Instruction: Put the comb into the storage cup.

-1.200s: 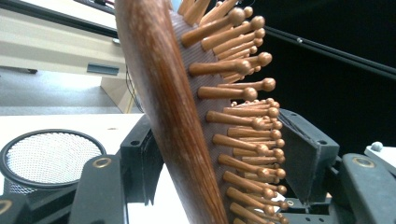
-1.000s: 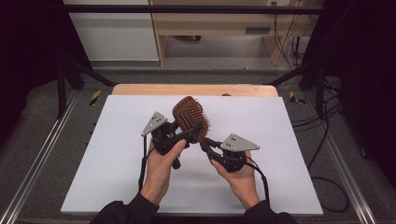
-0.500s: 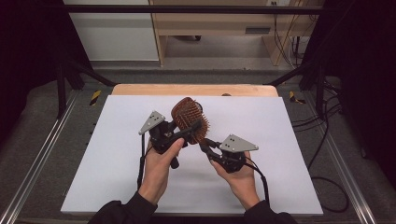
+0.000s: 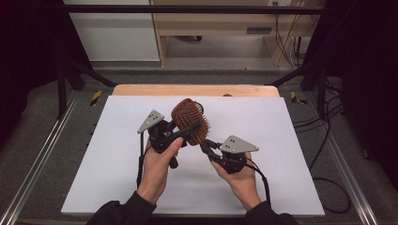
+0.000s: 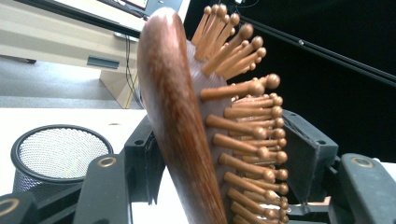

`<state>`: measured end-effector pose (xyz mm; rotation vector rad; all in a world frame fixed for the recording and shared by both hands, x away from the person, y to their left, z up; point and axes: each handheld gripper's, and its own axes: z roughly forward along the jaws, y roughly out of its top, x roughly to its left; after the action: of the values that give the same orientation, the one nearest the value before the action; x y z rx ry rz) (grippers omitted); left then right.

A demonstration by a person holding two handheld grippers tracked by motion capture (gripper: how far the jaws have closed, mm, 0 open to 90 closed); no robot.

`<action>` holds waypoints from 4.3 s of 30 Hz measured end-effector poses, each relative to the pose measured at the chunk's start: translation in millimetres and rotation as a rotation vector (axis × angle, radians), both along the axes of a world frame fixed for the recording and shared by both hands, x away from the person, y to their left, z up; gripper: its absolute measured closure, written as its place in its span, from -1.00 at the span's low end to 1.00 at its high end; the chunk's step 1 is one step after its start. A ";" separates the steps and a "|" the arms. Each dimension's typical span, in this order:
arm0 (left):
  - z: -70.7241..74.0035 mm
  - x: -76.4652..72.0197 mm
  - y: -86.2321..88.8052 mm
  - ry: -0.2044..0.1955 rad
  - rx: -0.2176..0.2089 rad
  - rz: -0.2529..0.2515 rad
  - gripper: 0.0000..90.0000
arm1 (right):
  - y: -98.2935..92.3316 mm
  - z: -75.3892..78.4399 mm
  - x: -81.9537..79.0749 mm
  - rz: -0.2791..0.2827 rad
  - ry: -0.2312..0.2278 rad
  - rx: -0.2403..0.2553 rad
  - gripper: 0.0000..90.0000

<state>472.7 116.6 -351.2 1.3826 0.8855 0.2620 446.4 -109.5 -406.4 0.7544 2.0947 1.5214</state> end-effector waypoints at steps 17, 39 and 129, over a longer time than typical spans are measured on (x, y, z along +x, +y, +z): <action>2.3 2.4 4.8 0.011 -0.013 0.009 -0.13 | 1.0 -1.4 0.3 0.002 -0.002 -0.013 0.61; 5.7 1.6 3.7 0.062 -0.034 0.001 0.08 | 2.0 -4.8 1.6 0.004 0.004 -0.018 0.61; 68.5 108.0 29.7 -0.100 0.040 0.281 0.14 | -158.9 -31.9 -49.3 -0.318 -0.074 0.110 -0.87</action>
<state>580.7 146.3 -282.7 1.2689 0.9944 0.5615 397.2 -268.4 -438.3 1.0014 1.7505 1.4701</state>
